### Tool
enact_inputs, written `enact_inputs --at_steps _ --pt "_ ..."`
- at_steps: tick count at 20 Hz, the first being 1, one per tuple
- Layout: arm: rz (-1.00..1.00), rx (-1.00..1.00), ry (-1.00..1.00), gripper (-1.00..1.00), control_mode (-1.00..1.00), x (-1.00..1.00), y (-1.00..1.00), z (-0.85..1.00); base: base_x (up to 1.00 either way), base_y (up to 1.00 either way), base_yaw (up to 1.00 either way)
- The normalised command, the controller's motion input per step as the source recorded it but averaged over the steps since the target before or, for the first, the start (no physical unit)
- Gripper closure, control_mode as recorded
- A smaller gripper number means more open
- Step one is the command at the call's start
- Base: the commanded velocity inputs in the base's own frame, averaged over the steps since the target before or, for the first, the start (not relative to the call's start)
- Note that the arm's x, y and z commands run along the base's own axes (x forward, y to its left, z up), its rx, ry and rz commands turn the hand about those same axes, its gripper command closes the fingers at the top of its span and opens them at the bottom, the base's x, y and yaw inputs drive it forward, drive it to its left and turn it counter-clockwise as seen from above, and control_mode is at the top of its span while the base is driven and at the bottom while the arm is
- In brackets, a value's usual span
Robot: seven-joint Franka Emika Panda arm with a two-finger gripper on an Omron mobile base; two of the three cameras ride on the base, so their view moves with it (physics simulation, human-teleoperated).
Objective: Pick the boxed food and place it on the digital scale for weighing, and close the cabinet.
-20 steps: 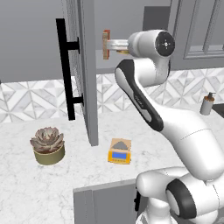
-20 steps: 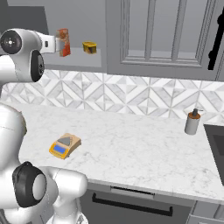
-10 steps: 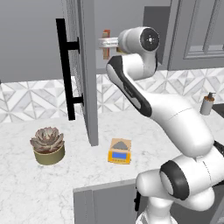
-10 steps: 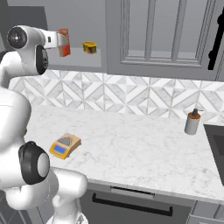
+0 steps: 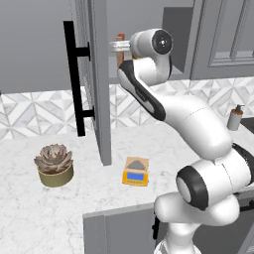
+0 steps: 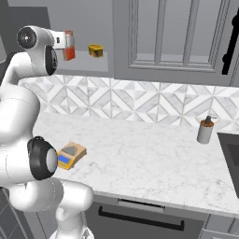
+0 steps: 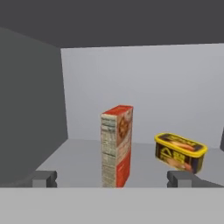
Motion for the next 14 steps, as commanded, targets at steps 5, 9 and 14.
enact_inputs --at_steps 5,9,14 --pt "0.0 0.0 0.0 -1.0 -1.0 0.33 0.0 -0.15 0.0 0.0 0.0" --pt "0.0 -0.01 0.0 -1.0 -1.0 0.33 0.08 -0.08 0.0 0.0 0.0" --pt "0.0 -0.02 0.0 -1.0 -1.0 0.4 0.2 -0.01 0.0 0.0 0.0"
